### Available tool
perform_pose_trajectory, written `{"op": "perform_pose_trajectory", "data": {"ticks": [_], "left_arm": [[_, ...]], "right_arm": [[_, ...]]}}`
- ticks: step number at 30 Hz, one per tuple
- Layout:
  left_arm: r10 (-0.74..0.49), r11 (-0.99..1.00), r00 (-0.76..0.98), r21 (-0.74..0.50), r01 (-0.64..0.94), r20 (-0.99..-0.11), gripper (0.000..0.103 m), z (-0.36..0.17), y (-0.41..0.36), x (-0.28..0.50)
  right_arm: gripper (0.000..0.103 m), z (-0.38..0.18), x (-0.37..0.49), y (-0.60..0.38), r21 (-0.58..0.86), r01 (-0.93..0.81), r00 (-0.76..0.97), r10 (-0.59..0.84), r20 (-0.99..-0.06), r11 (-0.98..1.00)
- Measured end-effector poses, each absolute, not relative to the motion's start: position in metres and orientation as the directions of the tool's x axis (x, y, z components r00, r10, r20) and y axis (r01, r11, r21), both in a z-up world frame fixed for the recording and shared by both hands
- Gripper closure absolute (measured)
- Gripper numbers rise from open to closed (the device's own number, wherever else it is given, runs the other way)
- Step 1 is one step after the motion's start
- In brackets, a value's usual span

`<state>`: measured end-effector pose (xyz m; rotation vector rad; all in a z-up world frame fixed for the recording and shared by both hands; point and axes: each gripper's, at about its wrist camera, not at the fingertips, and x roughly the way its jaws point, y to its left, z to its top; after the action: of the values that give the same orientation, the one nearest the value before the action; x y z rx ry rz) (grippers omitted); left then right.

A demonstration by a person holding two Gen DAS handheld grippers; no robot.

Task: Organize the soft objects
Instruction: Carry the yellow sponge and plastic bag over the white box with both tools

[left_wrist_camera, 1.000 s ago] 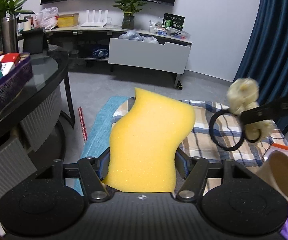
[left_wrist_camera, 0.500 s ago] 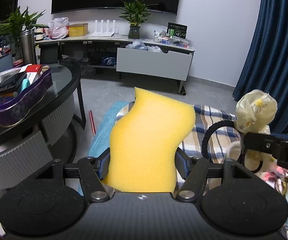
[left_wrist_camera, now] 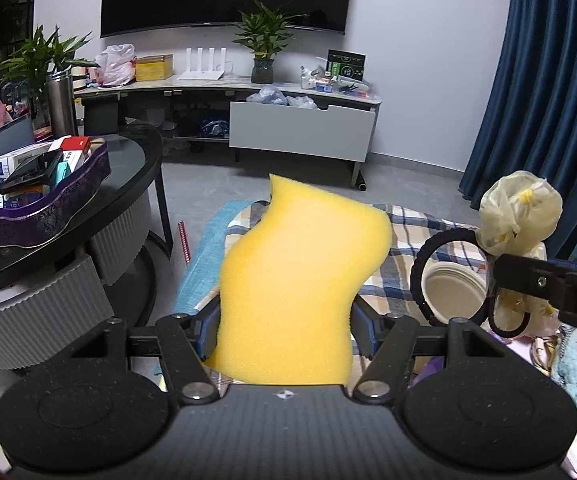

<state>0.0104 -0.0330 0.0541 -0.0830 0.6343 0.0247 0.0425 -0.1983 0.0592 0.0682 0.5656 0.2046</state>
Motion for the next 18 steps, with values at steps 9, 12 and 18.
{"op": "perform_pose_trajectory", "data": {"ticks": [9, 12, 18], "left_arm": [[-0.033, 0.997, 0.807, -0.075, -0.015, -0.590, 0.038, 0.053, -0.045, 0.002], [-0.035, 0.997, 0.806, -0.074, -0.010, -0.591, 0.038, 0.053, -0.046, 0.001], [-0.046, 0.997, 0.803, -0.076, 0.001, -0.595, 0.038, 0.051, -0.051, 0.000]], "right_arm": [[0.083, 0.059, 0.028, -0.213, 0.133, -0.151, 0.836, 0.199, -0.512, 0.979], [0.083, 0.059, 0.025, -0.217, 0.138, -0.144, 0.839, 0.195, -0.508, 0.980], [0.083, 0.063, 0.018, -0.223, 0.140, -0.138, 0.848, 0.190, -0.495, 0.980]]}}
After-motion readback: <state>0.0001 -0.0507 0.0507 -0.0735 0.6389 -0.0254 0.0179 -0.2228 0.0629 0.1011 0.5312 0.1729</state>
